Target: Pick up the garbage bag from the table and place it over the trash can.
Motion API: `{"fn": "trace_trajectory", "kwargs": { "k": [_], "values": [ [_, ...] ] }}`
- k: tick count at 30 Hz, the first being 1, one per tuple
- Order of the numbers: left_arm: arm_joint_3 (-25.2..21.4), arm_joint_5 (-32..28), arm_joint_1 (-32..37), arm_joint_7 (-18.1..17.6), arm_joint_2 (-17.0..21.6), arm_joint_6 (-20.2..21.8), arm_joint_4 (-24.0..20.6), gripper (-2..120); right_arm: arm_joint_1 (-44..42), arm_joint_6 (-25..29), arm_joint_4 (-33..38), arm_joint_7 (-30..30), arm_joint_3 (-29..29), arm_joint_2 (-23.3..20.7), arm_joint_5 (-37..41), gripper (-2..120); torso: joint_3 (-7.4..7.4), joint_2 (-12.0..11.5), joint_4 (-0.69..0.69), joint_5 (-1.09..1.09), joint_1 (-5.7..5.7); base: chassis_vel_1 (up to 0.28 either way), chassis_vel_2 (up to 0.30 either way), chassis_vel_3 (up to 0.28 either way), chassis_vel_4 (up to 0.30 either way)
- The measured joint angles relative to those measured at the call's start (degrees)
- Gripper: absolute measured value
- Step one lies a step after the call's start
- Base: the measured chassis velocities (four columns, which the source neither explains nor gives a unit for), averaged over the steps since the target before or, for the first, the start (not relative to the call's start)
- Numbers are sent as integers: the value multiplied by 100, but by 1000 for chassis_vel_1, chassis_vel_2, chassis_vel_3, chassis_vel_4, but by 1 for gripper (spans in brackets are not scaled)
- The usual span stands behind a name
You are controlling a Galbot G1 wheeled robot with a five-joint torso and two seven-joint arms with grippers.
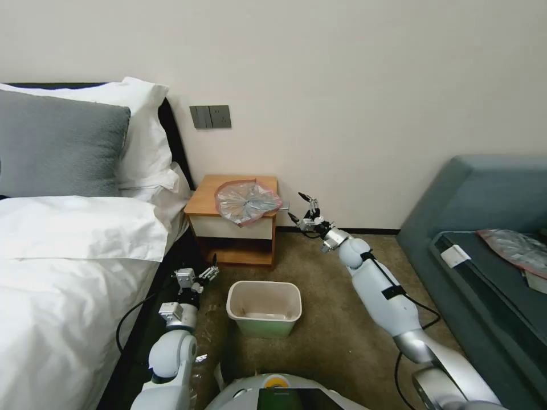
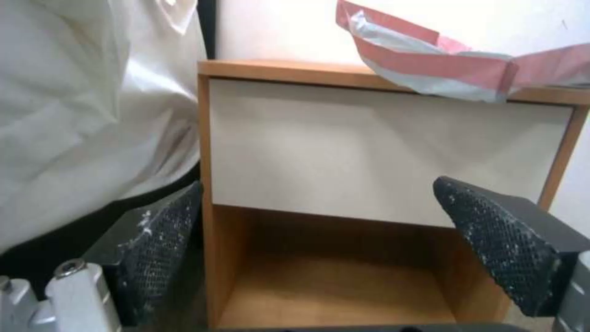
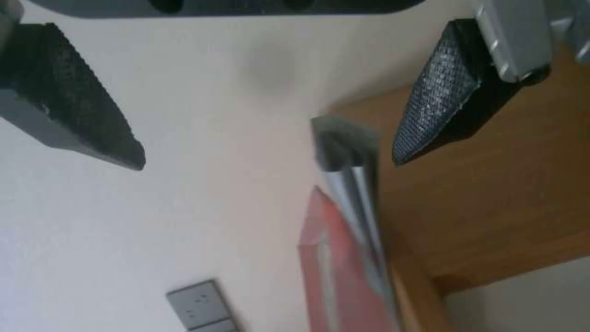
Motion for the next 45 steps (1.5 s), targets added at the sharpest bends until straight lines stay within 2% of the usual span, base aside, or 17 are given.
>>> {"fn": "trace_trajectory", "kwargs": {
  "k": [9, 12, 15, 16, 19, 21, 24, 29, 32, 34, 35, 37, 45],
  "values": [
    [0, 0, 4, -9, -54, 6, -23, 97, 350, 131, -493, 42, -199, 123, -310, 100, 0, 0, 0, 0, 0, 0, 0, 0, 0],
    [5, 3, 13, -11, -63, 7, -23, 97, 385, 132, -584, 56, -248, 143, -357, 95, 0, 0, 0, 0, 0, 0, 0, 0, 0],
    [4, 9, 21, -22, -69, 6, -27, 97, 405, 135, -670, 76, -270, 164, -370, 82, 0, 0, -1, 0, 0, 0, 0, 0, 0],
    [4, 9, 21, -22, -69, 6, -27, 97, 405, 135, -670, 76, -270, 164, -370, 82, 0, 0, -1, 0, 0, 0, 0, 0, 0],
    [23, 18, 21, -40, -91, 6, -28, 97, 468, 135, -731, 71, -351, 167, -368, 67, 0, 0, 0, 0, 0, 0, 0, 0, 0],
    [34, 24, 20, -45, -94, 6, -28, 97, 489, 135, -753, 67, -372, 172, -369, 64, 0, 0, 0, 0, 0, 0, 0, 0, 0],
    [67, 26, 16, -62, -108, 6, -28, 98, 563, 134, -846, 52, -389, 198, -388, 48, 0, 0, 0, 0, 0, 0, 0, 0, 0],
    [83, 23, 23, -71, -131, 7, -28, 98, 567, 132, -863, 42, -344, 200, -373, 37, 0, 0, -1, 0, 0, 0, 0, 0, 0],
    [96, -15, 31, -79, -132, 18, -38, 98, 550, 118, -805, 16, -335, 206, -319, 21, 0, 0, -1, 1, -1, 0, 0, 0, 0],
    [102, -24, 20, -81, -134, 26, -41, 98, 539, 99, -759, 7, -361, 217, -295, 13, 0, 0, 0, 0, 0, 0, 0, 0, 0],
    [102, -24, 20, -81, -134, 26, -41, 98, 539, 99, -759, 7, -361, 217, -295, 13, 0, 0, 0, 0, 0, 0, 0, 0, 0],
    [102, -32, 15, -84, -133, 34, -55, 98, 534, 81, -743, 1, -390, 231, -280, 3, 0, 0, 0, 0, -1, 0, 0, 0, 0],
    [65, -61, 21, -91, -121, 50, -95, 98, 541, 70, -774, 0, -411, 260, -266, 0, 0, 0, -1, 0, -1, 0, 0, 0, 0]
  ]
}}
